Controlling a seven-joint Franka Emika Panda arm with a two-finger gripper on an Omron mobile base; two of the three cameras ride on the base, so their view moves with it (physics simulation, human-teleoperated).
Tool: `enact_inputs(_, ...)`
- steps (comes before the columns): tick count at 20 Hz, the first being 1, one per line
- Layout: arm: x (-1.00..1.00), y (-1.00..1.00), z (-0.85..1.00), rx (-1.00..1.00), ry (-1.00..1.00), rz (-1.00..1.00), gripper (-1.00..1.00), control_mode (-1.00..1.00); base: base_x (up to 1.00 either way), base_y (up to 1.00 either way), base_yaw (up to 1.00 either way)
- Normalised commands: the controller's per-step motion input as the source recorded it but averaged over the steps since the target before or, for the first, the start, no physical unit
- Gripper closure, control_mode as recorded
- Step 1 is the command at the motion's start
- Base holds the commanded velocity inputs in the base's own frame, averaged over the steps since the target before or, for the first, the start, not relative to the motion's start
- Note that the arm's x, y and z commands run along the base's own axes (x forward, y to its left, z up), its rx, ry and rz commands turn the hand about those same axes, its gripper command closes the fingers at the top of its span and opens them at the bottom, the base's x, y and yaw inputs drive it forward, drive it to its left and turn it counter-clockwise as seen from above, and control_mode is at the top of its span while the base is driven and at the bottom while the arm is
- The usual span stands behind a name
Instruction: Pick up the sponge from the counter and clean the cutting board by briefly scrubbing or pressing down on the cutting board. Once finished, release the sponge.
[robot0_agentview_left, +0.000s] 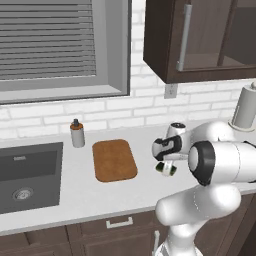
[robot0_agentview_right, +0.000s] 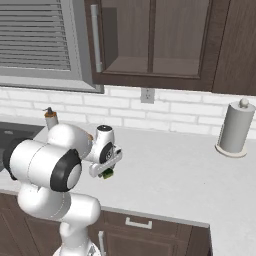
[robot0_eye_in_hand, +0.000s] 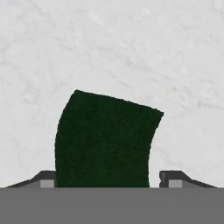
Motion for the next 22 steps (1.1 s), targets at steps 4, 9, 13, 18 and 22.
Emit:
enact_inputs(4, 0.01, 0.14, -0.01, 0.0, 0.0, 0.01, 1.0, -1.0, 0.0, 0.0, 0.0)
enact_inputs(9, 0.0, 0.07, 0.06, 0.0, -0.01, 0.0, 1.0, -1.0, 0.0, 0.0, 0.0)
enact_inputs(13, 0.0, 0.24, 0.67, -0.07, 0.02, 0.0, 1.0, -1.0, 0.0, 0.0, 0.0)
enact_inputs(18, 0.12, 0.55, 0.76, -0.06, 0.1, 0.01, 1.0, -1.0, 0.0, 0.0, 0.0)
enact_inputs(22, 0.2, 0.56, 0.68, -0.11, 0.03, 0.17, 1.0, -1.0, 0.0, 0.0, 0.0)
